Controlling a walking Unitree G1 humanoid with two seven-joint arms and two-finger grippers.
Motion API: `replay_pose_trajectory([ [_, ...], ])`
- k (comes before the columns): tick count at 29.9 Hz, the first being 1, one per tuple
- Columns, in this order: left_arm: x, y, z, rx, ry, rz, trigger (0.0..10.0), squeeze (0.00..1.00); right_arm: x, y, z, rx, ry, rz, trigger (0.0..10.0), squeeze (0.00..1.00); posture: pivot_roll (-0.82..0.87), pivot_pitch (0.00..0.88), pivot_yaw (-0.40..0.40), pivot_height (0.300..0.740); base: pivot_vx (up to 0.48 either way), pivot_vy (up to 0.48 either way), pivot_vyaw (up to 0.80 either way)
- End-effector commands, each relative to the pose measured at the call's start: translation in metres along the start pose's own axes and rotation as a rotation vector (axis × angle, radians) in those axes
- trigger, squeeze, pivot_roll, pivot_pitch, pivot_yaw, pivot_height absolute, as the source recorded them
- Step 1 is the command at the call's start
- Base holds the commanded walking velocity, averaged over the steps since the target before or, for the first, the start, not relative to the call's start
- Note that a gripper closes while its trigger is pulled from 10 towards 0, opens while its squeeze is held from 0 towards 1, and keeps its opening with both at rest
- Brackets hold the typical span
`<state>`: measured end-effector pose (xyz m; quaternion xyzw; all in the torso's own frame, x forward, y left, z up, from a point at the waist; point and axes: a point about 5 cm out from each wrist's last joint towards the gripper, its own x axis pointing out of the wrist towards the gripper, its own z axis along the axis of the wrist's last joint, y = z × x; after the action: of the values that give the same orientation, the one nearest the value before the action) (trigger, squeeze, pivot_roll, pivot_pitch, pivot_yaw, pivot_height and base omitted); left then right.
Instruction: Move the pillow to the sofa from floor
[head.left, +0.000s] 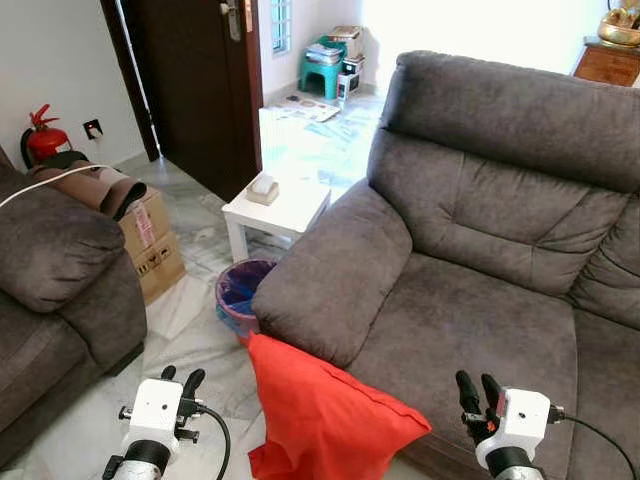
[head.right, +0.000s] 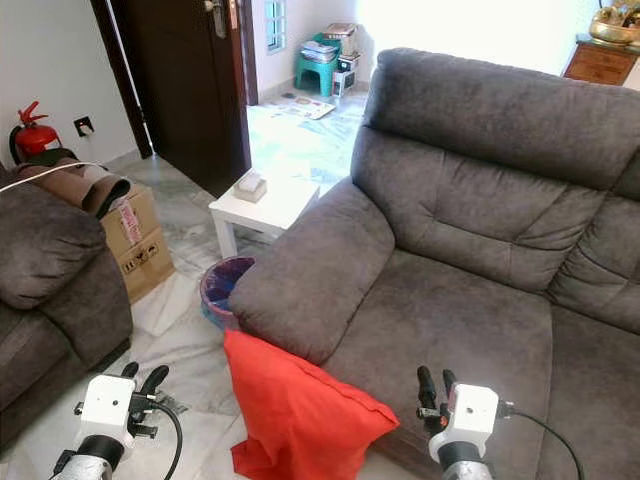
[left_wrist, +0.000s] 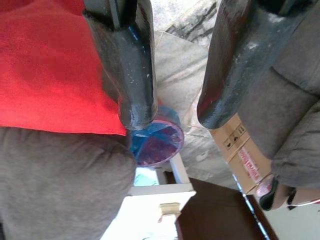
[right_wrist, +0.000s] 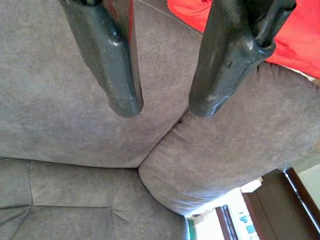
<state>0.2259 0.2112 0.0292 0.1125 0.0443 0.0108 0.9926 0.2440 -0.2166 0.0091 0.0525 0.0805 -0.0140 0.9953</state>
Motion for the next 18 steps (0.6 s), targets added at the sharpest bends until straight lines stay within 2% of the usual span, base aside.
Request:
replay_pose_trajectory([
  [1, -0.001, -0.0034, 0.0019, 0.024, -0.004, -0.018, 10.0, 0.0, -0.0023, 0.0004, -0.0027, 0.004, 0.014, 0.001, 10.0, 0.0, -0.01, 0.095, -0.003, 0.676, 0.0, 0.0, 0.0],
  [3, -0.0012, -0.0038, 0.0018, 0.016, -0.002, -0.011, 10.0, 0.0, -0.0032, 0.001, 0.0001, 0.014, -0.017, 0.001, 10.0, 0.0, -0.01, 0.097, -0.004, 0.676, 0.0, 0.0, 0.0],
  [18, -0.0014, -0.0021, 0.0021, 0.017, 0.007, -0.011, 10.0, 0.0, -0.0016, 0.0029, -0.0026, 0.022, 0.005, -0.007, 10.0, 0.0, 0.01, 0.11, 0.003, 0.676, 0.0, 0.0, 0.0],
])
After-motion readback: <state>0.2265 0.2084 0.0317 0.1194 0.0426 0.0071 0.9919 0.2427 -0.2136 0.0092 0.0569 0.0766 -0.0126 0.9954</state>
